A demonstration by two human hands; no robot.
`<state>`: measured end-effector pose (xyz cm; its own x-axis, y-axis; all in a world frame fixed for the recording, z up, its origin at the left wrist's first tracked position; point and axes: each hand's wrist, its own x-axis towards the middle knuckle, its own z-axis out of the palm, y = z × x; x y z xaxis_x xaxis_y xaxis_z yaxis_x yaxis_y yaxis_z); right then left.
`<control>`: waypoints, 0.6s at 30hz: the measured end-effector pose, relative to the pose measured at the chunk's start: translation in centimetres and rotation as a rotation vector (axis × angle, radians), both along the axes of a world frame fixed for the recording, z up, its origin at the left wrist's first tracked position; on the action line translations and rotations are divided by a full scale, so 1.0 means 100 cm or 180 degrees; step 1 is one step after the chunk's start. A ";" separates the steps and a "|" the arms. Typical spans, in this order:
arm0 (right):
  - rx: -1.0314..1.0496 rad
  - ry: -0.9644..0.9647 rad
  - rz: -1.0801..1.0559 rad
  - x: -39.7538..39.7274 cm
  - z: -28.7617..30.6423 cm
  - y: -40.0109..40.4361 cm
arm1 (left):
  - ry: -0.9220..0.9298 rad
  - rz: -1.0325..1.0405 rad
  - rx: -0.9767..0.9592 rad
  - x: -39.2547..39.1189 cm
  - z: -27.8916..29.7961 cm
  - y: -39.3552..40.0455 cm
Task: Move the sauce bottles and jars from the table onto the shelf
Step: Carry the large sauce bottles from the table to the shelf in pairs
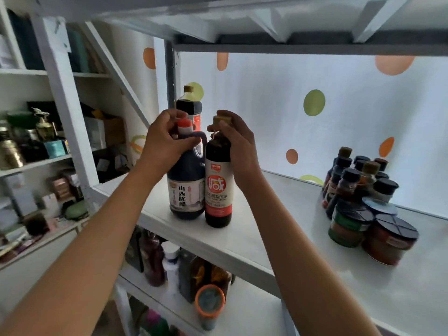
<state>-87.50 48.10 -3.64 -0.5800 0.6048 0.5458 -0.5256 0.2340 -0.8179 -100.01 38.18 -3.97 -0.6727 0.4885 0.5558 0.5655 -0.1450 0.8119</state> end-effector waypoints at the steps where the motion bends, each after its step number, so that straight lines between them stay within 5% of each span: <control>1: 0.0040 -0.0013 -0.0043 0.000 -0.004 -0.001 | 0.0004 0.0082 0.0012 0.000 -0.007 0.002; 8: 0.0550 -0.0469 -0.0651 0.001 -0.032 -0.006 | -0.0592 -0.0017 0.0168 0.025 -0.079 -0.008; 14: 0.0624 -0.0703 -0.0261 0.010 -0.053 -0.005 | -0.0132 0.0405 -0.0513 0.025 -0.114 -0.027; 18: 0.0728 -0.1410 -0.0312 0.026 -0.078 -0.010 | 0.0054 0.0823 -0.0833 0.035 -0.118 -0.032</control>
<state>-84.95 47.12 -11.44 -0.7323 0.5617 0.3851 -0.1065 0.4640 -0.8794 -96.55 35.00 -15.76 -0.7843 0.4308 0.4465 0.5699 0.2159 0.7928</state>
